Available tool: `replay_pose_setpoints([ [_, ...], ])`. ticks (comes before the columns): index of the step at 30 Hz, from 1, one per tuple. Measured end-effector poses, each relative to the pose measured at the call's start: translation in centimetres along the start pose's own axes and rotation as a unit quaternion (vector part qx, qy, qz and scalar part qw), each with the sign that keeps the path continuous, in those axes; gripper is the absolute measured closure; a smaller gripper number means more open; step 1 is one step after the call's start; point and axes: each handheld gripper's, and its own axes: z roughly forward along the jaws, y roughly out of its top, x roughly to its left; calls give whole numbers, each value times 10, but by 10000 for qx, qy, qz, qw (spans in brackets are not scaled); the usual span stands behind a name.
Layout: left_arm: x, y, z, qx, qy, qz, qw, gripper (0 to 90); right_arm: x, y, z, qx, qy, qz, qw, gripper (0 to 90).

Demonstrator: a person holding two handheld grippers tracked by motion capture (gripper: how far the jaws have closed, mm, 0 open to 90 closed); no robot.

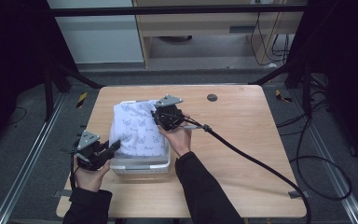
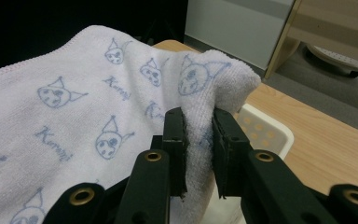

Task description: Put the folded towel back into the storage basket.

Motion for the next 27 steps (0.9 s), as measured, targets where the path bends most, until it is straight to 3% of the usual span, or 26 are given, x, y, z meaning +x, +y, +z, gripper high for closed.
replay_pose_setpoints([
  [27,-1,-15,22,416,39,109,9991,712,-5,-31,19,298,-7,231,9993,768],
])
